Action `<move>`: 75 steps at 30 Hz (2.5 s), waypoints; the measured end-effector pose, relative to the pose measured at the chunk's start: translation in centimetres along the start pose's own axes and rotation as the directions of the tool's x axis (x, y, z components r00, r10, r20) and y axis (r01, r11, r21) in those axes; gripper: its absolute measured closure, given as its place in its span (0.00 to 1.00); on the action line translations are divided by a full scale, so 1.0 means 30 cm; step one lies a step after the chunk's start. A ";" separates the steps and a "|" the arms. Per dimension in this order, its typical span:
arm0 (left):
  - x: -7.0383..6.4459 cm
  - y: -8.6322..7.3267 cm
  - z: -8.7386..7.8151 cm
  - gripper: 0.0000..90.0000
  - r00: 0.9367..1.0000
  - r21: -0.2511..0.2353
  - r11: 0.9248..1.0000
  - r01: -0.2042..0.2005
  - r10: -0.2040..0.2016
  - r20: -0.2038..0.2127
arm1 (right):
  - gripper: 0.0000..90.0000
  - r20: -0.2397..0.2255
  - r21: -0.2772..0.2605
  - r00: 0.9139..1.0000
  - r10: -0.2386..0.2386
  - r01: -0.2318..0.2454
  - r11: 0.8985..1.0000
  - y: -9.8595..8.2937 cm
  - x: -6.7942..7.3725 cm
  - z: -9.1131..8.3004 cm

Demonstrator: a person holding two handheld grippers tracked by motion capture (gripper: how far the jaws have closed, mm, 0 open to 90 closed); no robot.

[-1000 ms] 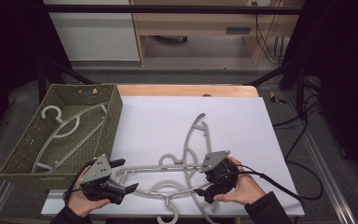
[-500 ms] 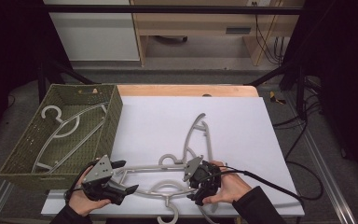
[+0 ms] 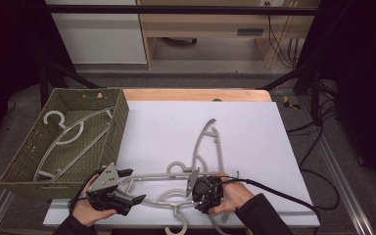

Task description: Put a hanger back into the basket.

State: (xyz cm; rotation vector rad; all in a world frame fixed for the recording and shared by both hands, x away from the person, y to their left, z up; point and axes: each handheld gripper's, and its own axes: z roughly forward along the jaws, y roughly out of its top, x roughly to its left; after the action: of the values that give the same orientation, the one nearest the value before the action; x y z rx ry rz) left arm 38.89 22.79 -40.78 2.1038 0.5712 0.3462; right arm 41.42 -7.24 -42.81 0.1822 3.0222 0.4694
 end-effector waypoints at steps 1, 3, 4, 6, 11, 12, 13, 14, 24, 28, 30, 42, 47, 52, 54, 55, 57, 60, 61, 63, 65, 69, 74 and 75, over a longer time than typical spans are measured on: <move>0.000 0.000 0.001 0.12 1.000 0.001 1.000 -0.001 0.001 0.002 | 0.62 -0.002 0.005 1.000 0.001 -0.001 1.000 0.001 0.000 0.006; 0.000 -0.001 0.002 0.12 1.000 0.004 1.000 -0.003 0.003 0.001 | 0.65 -0.008 0.020 1.000 -0.013 0.013 1.000 0.004 -0.005 0.016; 0.000 -0.001 0.002 0.12 1.000 0.006 1.000 -0.003 0.003 0.001 | 0.68 -0.010 0.032 1.000 -0.015 0.015 0.999 0.007 -0.005 0.026; 0.000 -0.001 0.003 0.12 1.000 0.007 1.000 -0.003 0.003 0.001 | 0.71 -0.002 0.033 1.000 -0.025 0.025 0.999 0.010 -0.007 0.029; -0.001 0.001 0.004 0.12 1.000 0.013 1.000 -0.006 0.006 0.005 | 0.75 0.013 0.045 0.998 -0.059 0.058 0.997 0.030 -0.007 0.032; -0.001 0.001 0.004 0.12 1.000 0.013 1.000 -0.007 0.007 0.005 | 0.74 0.009 0.056 0.998 -0.055 0.055 0.997 0.034 -0.006 0.031; -0.001 0.001 0.004 0.12 1.000 0.013 1.000 -0.007 0.007 0.005 | 0.74 0.008 0.048 0.998 -0.066 0.066 0.997 0.037 -0.009 0.036; -0.001 0.001 0.005 0.12 1.000 0.013 1.000 -0.007 0.007 0.004 | 0.75 -0.001 0.048 0.998 -0.057 0.057 0.997 0.040 -0.007 0.039; 0.000 0.000 0.006 0.12 1.000 0.014 1.000 -0.005 0.005 0.007 | 0.83 -0.058 0.071 0.996 -0.065 0.069 0.995 0.039 -0.013 0.060; 0.000 0.001 0.004 0.12 1.000 0.013 1.000 -0.006 0.006 0.008 | 0.85 -0.059 0.069 0.996 -0.064 0.068 0.995 0.034 -0.016 0.055; 0.000 0.002 0.001 0.12 1.000 0.011 1.000 -0.008 0.007 0.009 | 0.85 -0.063 0.067 0.996 -0.070 0.074 0.995 0.035 -0.016 0.049; -0.002 0.018 -0.033 0.12 1.000 -0.023 0.999 -0.026 0.026 0.004 | 0.88 -0.100 0.017 0.994 -0.035 0.037 0.999 0.029 -0.027 -0.021; -0.003 0.026 -0.050 0.12 0.999 -0.033 0.999 -0.040 0.040 0.003 | 0.89 -0.118 -0.012 0.993 -0.024 0.023 1.000 0.020 -0.034 -0.074; -0.002 0.030 -0.063 0.13 0.998 -0.035 0.998 -0.056 0.056 0.000 | 0.90 -0.131 -0.048 0.991 -0.013 0.007 0.999 0.008 -0.040 -0.128; -0.004 0.032 -0.067 0.13 0.998 -0.034 0.997 -0.070 0.070 0.000 | 0.90 -0.137 -0.054 0.991 -0.007 0.000 0.999 0.003 -0.041 -0.144; -0.005 0.033 -0.068 0.13 0.997 -0.033 0.997 -0.075 0.075 0.000 | 0.90 -0.142 -0.059 0.990 -0.008 0.000 0.998 0.001 -0.043 -0.151; -0.006 0.035 -0.069 0.13 0.997 -0.028 0.996 -0.083 0.083 0.001 | 0.90 -0.144 -0.068 0.990 -0.011 0.001 0.998 -0.003 -0.043 -0.165; -0.017 0.038 -0.064 0.13 0.994 -0.020 0.994 -0.107 0.107 0.007 | 0.90 -0.153 -0.077 0.988 -0.006 -0.006 0.997 -0.009 -0.043 -0.184; -0.019 0.039 -0.062 0.13 0.993 -0.014 0.993 -0.117 0.117 0.009 | 0.90 -0.154 -0.085 0.988 -0.003 -0.010 0.996 -0.010 -0.042 -0.190; -0.022 0.040 -0.059 0.13 0.992 -0.007 0.992 -0.125 0.125 0.014 | 0.90 -0.155 -0.087 0.988 -0.003 -0.011 0.996 -0.012 -0.043 -0.195; -0.031 0.044 -0.049 0.14 0.989 0.012 0.989 -0.150 0.149 0.017 | 0.91 -0.159 -0.094 0.987 -0.004 -0.012 0.996 -0.017 -0.044 -0.211; -0.039 0.054 -0.042 0.14 0.984 0.029 0.983 -0.179 0.178 0.019 | 0.91 -0.161 -0.110 0.987 -0.008 -0.010 0.994 -0.021 -0.046 -0.225; -0.052 0.077 -0.030 0.15 0.974 0.042 0.973 -0.226 0.225 0.025 | 0.91 -0.174 -0.120 0.985 -0.007 -0.014 0.993 -0.027 -0.045 -0.245; -0.054 0.081 -0.026 0.15 0.972 0.048 0.971 -0.235 0.234 0.023 | 0.91 -0.173 -0.124 0.985 -0.012 -0.010 0.992 -0.028 -0.046 -0.247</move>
State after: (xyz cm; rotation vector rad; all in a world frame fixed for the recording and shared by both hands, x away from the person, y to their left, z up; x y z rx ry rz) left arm 37.80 21.32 -38.37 2.2268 0.3234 0.4501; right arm 41.99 -10.41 -35.95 0.1386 3.1473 0.7063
